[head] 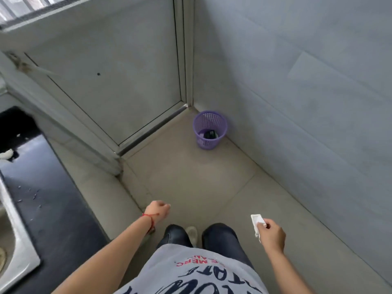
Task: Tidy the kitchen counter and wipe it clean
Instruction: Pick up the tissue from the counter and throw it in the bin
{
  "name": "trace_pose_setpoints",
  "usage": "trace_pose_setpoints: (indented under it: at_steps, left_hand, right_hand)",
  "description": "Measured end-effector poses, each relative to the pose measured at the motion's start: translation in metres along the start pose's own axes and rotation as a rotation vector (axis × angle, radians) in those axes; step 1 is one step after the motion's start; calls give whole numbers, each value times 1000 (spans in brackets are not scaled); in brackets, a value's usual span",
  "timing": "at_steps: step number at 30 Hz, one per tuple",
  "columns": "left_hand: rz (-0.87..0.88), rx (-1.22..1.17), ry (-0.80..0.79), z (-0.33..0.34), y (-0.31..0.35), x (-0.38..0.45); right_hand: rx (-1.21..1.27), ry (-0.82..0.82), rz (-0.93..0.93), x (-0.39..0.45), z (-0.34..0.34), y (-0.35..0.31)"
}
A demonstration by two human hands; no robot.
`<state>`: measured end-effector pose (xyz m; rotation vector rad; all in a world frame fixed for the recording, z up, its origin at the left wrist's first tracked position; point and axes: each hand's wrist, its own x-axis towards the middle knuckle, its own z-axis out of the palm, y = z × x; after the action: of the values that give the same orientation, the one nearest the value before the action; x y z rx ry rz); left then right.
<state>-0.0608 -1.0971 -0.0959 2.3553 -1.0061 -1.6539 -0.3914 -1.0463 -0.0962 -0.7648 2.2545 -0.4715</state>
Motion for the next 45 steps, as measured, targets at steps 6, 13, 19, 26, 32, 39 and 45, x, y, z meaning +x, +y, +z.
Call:
trace_pose_setpoints:
  at_steps: [6, 13, 19, 26, 32, 39, 45]
  left_hand:
    - [39, -92, 13, -18, 95, 64]
    - [-102, -198, 111, -19, 138, 105]
    - [-148, -270, 121, -13, 170, 146]
    - [-173, -196, 79, -1, 194, 218]
    - [-186, -139, 19, 3, 211, 275]
    - [-191, -135, -12, 1, 226, 316]
    - [-214, -169, -34, 3, 225, 328]
  right_hand:
    - [-27, -68, 44, 72, 12, -48]
    - [-108, -172, -17, 165, 13, -136]
    - [-196, -252, -100, 233, 34, -213]
    - [-178, -253, -109, 286, 100, -261]
    - [-136, -285, -24, 315, 157, -272]
    - [-81, -200, -74, 374, 205, -329]
    - [-16, -145, -93, 415, 233, -377]
